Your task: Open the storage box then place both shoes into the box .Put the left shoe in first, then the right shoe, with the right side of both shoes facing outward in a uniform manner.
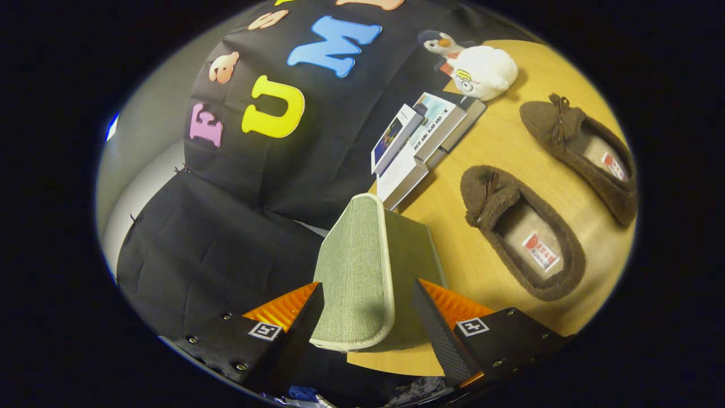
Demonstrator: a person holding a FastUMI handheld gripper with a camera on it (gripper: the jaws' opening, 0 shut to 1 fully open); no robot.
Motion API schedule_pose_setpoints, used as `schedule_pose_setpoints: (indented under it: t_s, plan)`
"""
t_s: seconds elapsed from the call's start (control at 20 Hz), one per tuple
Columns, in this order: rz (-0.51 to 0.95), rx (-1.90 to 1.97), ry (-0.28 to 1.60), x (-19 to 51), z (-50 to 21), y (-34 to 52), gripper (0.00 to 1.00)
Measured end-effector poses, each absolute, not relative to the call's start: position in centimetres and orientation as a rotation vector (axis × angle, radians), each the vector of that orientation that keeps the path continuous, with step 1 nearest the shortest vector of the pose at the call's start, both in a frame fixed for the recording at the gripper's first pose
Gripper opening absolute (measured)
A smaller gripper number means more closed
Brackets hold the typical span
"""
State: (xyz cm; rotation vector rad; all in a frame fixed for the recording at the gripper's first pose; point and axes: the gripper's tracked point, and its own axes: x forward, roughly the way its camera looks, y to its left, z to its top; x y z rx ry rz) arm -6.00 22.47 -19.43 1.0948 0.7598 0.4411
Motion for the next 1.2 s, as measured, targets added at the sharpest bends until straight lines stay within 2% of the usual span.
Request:
schedule_pose_setpoints:
  t_s: [0.25, 0.65, 0.75, 0.8, 0.9, 0.95, 1.0, 1.05, 1.15, 1.2]
  plan:
    - [0.453, 1.242, 0.833, -6.5, -20.9, 23.9, 0.96]
    - [0.567, 1.349, 0.93, -7.9, -20.8, 26.3, 0.95]
    - [0.55, 1.338, 0.947, -7.9, -21.5, 26.3, 0.67]
    - [0.553, 1.351, 0.958, -7.9, -21.4, 26.3, 0.64]
    - [0.536, 1.356, 0.96, -7.7, -21.8, 25.6, 0.63]
    - [0.538, 1.348, 0.976, -7.9, -21.9, 25.7, 0.4]
    - [0.532, 1.36, 0.944, -7.4, -21.6, 24.7, 0.4]
    - [0.528, 1.362, 0.94, -7.2, -21.4, 24.7, 0.19]
    - [0.569, 1.324, 0.92, -7.4, -20.7, 24.3, 0.19]
    - [0.544, 1.312, 0.886, -6.5, -20.7, 24.2, 0.09]
